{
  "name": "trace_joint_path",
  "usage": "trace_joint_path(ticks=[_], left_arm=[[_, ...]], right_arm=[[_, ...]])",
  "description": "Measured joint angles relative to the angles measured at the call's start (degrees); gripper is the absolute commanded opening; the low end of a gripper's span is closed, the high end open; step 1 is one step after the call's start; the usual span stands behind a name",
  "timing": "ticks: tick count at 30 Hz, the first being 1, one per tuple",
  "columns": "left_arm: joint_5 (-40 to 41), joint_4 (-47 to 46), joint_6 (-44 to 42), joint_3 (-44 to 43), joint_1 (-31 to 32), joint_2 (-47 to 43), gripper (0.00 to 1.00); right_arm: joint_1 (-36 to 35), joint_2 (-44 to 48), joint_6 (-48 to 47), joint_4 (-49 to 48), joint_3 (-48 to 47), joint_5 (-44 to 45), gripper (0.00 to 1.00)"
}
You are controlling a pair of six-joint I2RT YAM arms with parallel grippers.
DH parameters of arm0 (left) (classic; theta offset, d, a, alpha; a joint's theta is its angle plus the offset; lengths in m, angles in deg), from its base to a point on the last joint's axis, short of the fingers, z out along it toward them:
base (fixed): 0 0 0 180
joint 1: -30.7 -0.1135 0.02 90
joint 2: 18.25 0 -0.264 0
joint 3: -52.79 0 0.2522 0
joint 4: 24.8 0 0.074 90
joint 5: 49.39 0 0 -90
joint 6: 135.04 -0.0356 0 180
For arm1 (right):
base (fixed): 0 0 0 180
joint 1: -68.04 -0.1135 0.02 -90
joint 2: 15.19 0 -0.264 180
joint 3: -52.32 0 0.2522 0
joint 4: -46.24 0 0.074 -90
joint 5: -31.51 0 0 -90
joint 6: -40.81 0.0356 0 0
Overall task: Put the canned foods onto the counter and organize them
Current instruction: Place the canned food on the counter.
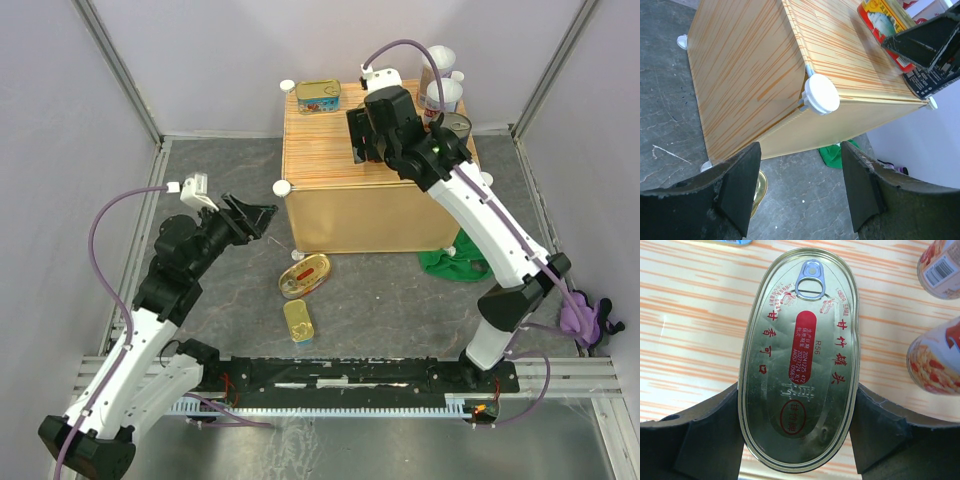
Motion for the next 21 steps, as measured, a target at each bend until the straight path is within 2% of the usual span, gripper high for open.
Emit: trace_joint_path(ticks=[8,21], left_arm=[[0.0,-0.5,-1.0,0.0,0.0,1.5,0.72],[0.0,-1.6,-1.7,0.0,0.0,1.8,0.72]], right_arm=[[1.3,-3.8,0.1,0.0,-4.2,-0.6,0.05],[2.2,-4.4,2.1,0.0,-3.5,1.2,0.09]])
